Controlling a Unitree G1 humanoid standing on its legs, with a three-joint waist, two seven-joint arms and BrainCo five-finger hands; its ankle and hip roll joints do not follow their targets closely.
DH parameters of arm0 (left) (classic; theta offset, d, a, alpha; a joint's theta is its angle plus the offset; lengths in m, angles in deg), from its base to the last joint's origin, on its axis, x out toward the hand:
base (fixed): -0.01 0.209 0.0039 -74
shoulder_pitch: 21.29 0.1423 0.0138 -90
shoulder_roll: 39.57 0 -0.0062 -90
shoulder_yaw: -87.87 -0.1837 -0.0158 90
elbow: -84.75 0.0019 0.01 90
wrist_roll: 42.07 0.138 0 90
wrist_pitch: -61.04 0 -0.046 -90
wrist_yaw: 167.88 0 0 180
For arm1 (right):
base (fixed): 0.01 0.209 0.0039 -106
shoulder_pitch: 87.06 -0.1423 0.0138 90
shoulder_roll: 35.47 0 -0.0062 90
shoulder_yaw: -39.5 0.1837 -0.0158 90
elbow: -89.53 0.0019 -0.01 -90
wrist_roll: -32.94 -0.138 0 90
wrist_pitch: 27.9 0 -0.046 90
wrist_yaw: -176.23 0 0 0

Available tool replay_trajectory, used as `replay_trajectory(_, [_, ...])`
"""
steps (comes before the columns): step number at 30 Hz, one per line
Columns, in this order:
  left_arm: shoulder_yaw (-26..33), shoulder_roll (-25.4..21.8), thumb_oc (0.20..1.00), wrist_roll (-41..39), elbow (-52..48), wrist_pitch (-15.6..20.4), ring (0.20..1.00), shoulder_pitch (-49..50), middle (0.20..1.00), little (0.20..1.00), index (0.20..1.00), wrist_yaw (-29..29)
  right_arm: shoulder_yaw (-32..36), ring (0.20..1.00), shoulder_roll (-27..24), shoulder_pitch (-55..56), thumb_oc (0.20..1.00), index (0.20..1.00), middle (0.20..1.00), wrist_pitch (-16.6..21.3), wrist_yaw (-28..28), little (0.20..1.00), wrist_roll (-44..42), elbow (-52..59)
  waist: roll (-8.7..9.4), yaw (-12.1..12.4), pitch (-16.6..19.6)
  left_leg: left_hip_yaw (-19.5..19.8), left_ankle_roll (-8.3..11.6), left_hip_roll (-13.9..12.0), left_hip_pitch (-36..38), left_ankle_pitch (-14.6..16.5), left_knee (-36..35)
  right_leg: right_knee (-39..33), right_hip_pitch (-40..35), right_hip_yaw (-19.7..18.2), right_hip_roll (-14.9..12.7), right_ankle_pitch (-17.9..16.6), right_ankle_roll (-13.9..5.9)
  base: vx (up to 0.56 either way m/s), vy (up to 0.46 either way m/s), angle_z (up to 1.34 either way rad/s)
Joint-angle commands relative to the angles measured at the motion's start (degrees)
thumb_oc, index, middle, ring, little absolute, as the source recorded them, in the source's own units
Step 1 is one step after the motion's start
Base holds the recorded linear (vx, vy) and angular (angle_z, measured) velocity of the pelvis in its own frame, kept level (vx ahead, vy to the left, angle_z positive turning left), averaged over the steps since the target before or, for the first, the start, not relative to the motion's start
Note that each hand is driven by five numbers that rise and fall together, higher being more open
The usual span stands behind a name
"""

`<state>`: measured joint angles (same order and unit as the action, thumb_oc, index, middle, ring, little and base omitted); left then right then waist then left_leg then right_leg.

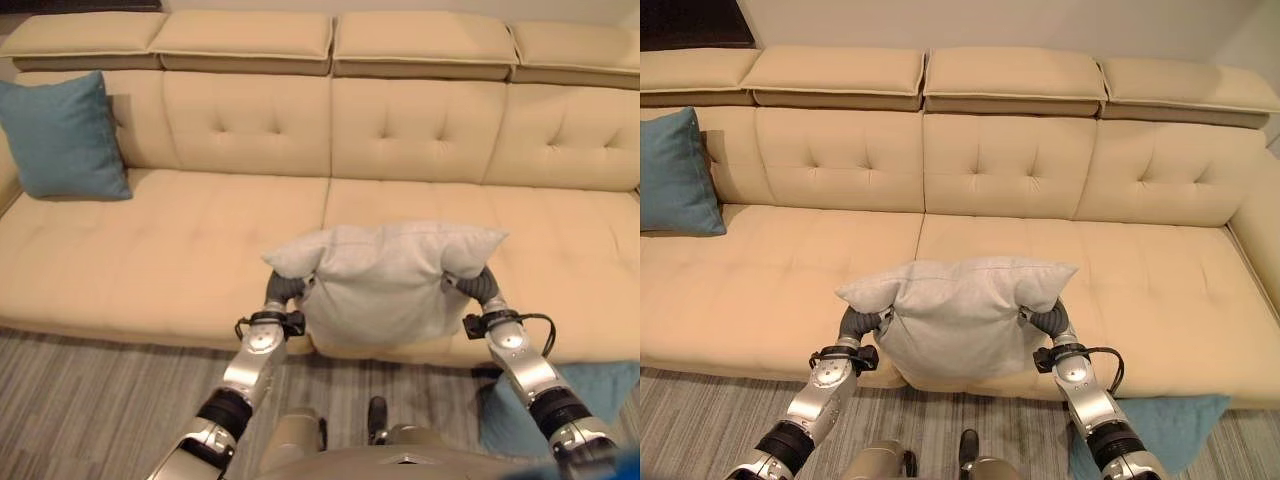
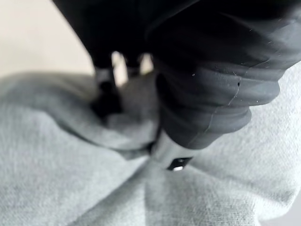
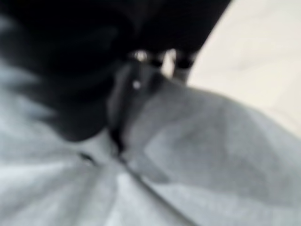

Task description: Pick up all the scattered cushions and arrange them neatly on the sofa.

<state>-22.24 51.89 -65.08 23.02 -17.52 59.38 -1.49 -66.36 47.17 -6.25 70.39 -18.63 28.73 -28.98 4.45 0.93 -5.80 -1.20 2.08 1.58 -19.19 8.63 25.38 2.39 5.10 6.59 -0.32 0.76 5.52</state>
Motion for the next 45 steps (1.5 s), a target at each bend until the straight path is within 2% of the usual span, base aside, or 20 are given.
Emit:
replay_trajectory(1, [-1.1, 0.2, 0.2, 2.0, -4.0, 3.3, 0.2, -4.3, 0.2, 0.2, 0.2, 2.1, 2.2, 0.2, -0.3, -4.0, 0.2, 0.2, 0.2, 4.3, -1.3, 0.2, -0.4, 4.8, 0.36, 0.2, 2.0, -0.8, -0.21, 0.2, 1.5, -6.5, -11.1, -0.1, -2.4, -1.7, 0.1, 0.9, -8.7, 0.26, 0.005, 0.03])
replay_trajectory(4, [-0.7, -0.1, 0.2, 1.8, -4.7, 3.0, 0.2, -3.6, 0.2, 0.2, 0.2, 2.0, 2.3, 0.2, 0.1, -4.6, 0.2, 0.2, 0.2, 3.4, -1.9, 0.2, -0.2, 4.3, -0.39, 1.8, 2.6, 0.4, 0.54, 0.0, -0.4, -10.6, -18.8, -0.9, -5.5, -3.7, 2.1, 2.7, -8.44, 0.27, 0.069, 0.01])
replay_trajectory(6, [-0.7, -0.2, 0.2, 2.2, -5.2, 2.7, 0.2, -2.7, 0.2, 0.2, 0.2, 2.1, 2.4, 0.2, 0.3, -3.7, 0.2, 0.2, 0.2, 3.5, -1.7, 0.2, 0.6, 4.8, -0.5, 1.7, 3.4, 1.0, -0.1, -0.1, 1.9, -11.6, -19.5, 0.1, -6.3, -3.9, 2.0, 3.9, -8.43, 0.26, 0.096, -0.26])
replay_trajectory(9, [-0.4, -0.8, 0.2, 2.3, -5.3, 2.6, 0.2, -2.5, 0.2, 0.2, 0.2, 2.0, 2.5, 0.2, 0.7, -3.6, 0.2, 0.2, 0.2, 3.4, -1.5, 0.2, 0.8, 5.0, 0.14, 2.3, 4.1, 0.2, -0.75, 0.2, 3.8, -10.5, -19.0, 3.1, -6.7, -3.9, 1.3, 5.3, -8.91, 0.21, 0.113, -0.44])
replay_trajectory(11, [0.1, -1.6, 0.2, 2.8, -6.2, 2.4, 0.2, -2.4, 0.2, 0.2, 0.2, 2.0, 2.3, 0.2, 1.0, -4.1, 0.2, 0.2, 0.2, 3.3, -1.3, 0.2, 1.6, 5.1, 0.47, 2.7, 4.3, -0.7, -1.58, 0.2, 6.0, -9.2, -19.0, 8.0, -5.7, -3.4, 0.4, 5.0, -10.09, 0.15, 0.091, -0.1])
replay_trajectory(12, [0.3, -2.0, 0.2, 2.6, -6.4, 2.3, 0.2, -2.6, 0.2, 0.2, 0.2, 1.9, 2.1, 0.2, 1.0, -4.5, 0.2, 0.2, 0.2, 3.1, -1.0, 0.2, 1.7, 5.1, 0.68, 2.8, 3.9, -1.1, -2.11, 0.2, 7.2, -8.6, -18.9, 12.1, -4.5, -3.1, -0.2, 3.9, -11.07, 0.11, 0.068, -0.44])
replay_trajectory(13, [0.3, -2.0, 0.2, 2.6, -6.4, 2.3, 0.2, -2.6, 0.2, 0.2, 0.2, 1.9, 2.1, 0.2, 1.0, -4.5, 0.2, 0.2, 0.2, 3.1, -1.0, 0.2, 1.7, 5.1, 0.61, 2.8, 4.1, -1.1, -2.08, 0.1, 7.0, -8.8, -19.0, 12.1, -4.3, -3.2, -0.1, 3.7, -11.04, 0.13, 0.095, -0.42])
replay_trajectory(14, [0.7, -3.3, 0.2, 3.4, -7.4, 2.6, 0.2, -3.5, 0.2, 0.2, 0.2, 1.3, 1.8, 0.2, 1.6, -5.8, 0.2, 0.2, 0.2, 3.2, -0.7, 0.2, 1.8, 5.4, 0.18, 2.3, 3.2, -1.3, -3.41, -0.2, 9.1, -7.6, -19.3, 21.2, 1.3, -3.4, -0.8, 0.3, -13.45, 0.17, 0.076, -0.47])
replay_trajectory(15, [1.1, -3.4, 0.2, 3.9, -7.6, 2.8, 0.2, -4.3, 0.2, 0.2, 0.2, 0.9, 1.9, 0.2, 1.8, -6.3, 0.2, 0.2, 0.2, 3.1, -0.6, 0.2, 1.9, 5.5, -0.32, 1.8, 3.2, -0.7, -3.57, 0.2, 10.4, -7.2, -20.4, 18.8, 3.0, -3.7, -1.0, 1.0, -12.73, 0.31, 0.032, -0.31])
replay_trajectory(16, [1.1, -3.1, 0.2, 3.7, -7.1, 3.4, 0.2, -5.9, 0.2, 0.2, 0.2, 0.5, 1.7, 0.2, 1.2, -7.7, 0.2, 0.2, 0.2, 3.0, -0.8, 0.2, 2.3, 5.3, -1.09, 0.8, 3.2, 0.3, -3.19, 0.1, 11.9, -6.5, -21.9, 11.4, 6.0, -5.1, -1.8, 1.1, -12.01, 0.24, -0.032, -0.26])
replay_trajectory(17, [1.1, -3.0, 0.2, 3.7, -7.1, 3.4, 0.2, -6.0, 0.2, 0.2, 0.2, 0.5, 1.7, 0.2, 1.2, -7.7, 0.2, 0.2, 0.2, 3.0, -0.8, 0.2, 2.3, 5.3, -1.18, 0.7, 3.0, 0.4, -3.17, 0.0, 12.1, -6.4, -21.9, 11.2, 5.7, -5.0, -1.7, 1.1, -11.99, 0.21, -0.085, -0.09])
replay_trajectory(18, [0.7, -3.0, 0.2, 3.8, -7.0, 3.4, 0.2, -7.0, 0.2, 0.2, 0.2, 0.5, 2.0, 0.2, 1.1, -7.5, 0.2, 0.2, 0.2, 3.0, -1.0, 0.2, 1.9, 5.5, -0.52, 0.1, 3.2, 1.0, -3.06, 0.8, 12.0, -5.9, -21.6, 7.4, 4.8, -6.8, -2.0, 0.7, -11.87, 0.15, -0.083, 0.33])
replay_trajectory(19, [1.1, -2.8, 0.2, 3.8, -7.5, 3.7, 0.2, -6.8, 0.2, 0.2, 0.2, 0.1, 2.2, 0.2, 1.1, -7.3, 0.2, 0.2, 0.2, 3.2, -1.0, 0.2, 2.2, 6.1, -0.3, 0.3, 3.2, 1.0, -2.81, 1.1, 12.7, -5.0, -21.1, 5.8, 4.4, -6.5, -2.6, -0.6, -12.21, 0.15, -0.083, 0.46])
replay_trajectory(23, [1.7, -2.4, 0.2, 4.0, -8.7, 4.0, 0.2, -6.7, 0.2, 0.2, 0.2, -0.3, 1.9, 0.2, 1.0, -7.3, 0.2, 0.2, 0.2, 3.4, -0.8, 0.2, 2.5, 7.5, -0.04, 0.2, 4.0, 1.1, -2.23, 0.8, 13.7, -4.4, -21.4, 2.5, 2.0, -5.5, -2.6, -1.1, -11.53, 0.13, -0.079, 0.25])
replay_trajectory(26, [1.7, -2.3, 0.2, 3.8, -9.2, 4.0, 0.2, -8.4, 0.2, 0.2, 0.2, -1.3, 1.4, 0.2, 1.1, -8.2, 0.2, 0.2, 0.2, 3.7, -0.9, 0.2, 1.5, 8.3, -0.31, 0.2, 4.7, 1.7, -1.72, 0.3, 14.6, -4.7, -22.8, 0.3, 0.3, -4.3, -2.4, -1.2, -11.05, 0.12, -0.067, 0.2])
replay_trajectory(28, [1.6, -3.1, 0.2, 3.9, -8.9, 4.0, 0.2, -13.0, 0.2, 0.2, 0.2, -3.2, -0.1, 0.2, 1.6, -12.0, 0.2, 0.2, 0.2, 3.6, -1.6, 0.2, 0.4, 8.6, -0.69, 0.4, 4.7, 2.3, -1.12, 0.0, 14.9, -5.5, -24.7, -1.7, -0.5, -3.2, -2.1, -1.5, -10.78, 0.1, -0.053, 0.18])
replay_trajectory(34, [0.8, -5.5, 0.2, 4.5, -5.5, 3.7, 0.2, -25.2, 0.2, 0.2, 0.2, -7.9, -4.0, 0.2, 3.2, -23.4, 0.2, 0.2, 0.2, 2.4, -3.5, 0.2, -2.8, 6.1, -1.13, 0.9, 3.1, 3.0, -0.45, -0.3, 14.1, -6.9, -26.6, -3.7, -0.5, -2.2, -2.0, -2.0, -10.93, 0.01, 0.006, 0.1])
replay_trajectory(35, [0.1, -7.2, 0.2, 5.1, -3.5, 3.8, 0.2, -31.0, 0.2, 0.2, 0.2, -10.3, -4.9, 0.2, 3.4, -29.4, 0.2, 0.2, 0.2, 2.4, -5.4, 0.2, -4.3, 4.6, -1.36, 1.2, 1.1, 3.3, -0.32, -0.2, 11.1, -7.4, -26.0, -3.4, 2.0, -2.2, -2.1, -2.4, -11.06, -0.1, 0.048, 0.08])
replay_trajectory(39, [-0.9, -9.6, 0.2, 5.1, -0.5, 4.7, 0.2, -38.3, 0.2, 0.2, 0.2, -12.6, -6.0, 0.2, 2.0, -37.9, 0.2, 0.2, 0.2, 2.7, -8.0, 0.2, -5.1, 2.5, -1.14, 1.5, -0.4, 4.1, -0.23, 0.3, 5.5, -7.9, -24.2, -2.8, 6.6, -2.8, -2.2, -3.3, -11.19, -0.08, 0.046, 0.05])
replay_trajectory(45, [-2.6, -12.9, 0.2, 4.0, 4.6, 5.5, 0.2, -46.8, 0.2, 0.2, 0.2, -13.9, -7.6, 0.2, 0.1, -46.5, 0.2, 0.2, 0.2, 2.9, -9.6, 0.2, -6.2, -1.6, -0.95, 1.7, -0.4, 4.9, -0.01, 0.6, 0.2, -8.7, -23.3, -2.7, 11.3, -3.6, -2.6, -4.4, -11.56, -0.02, 0.05, 0.07])
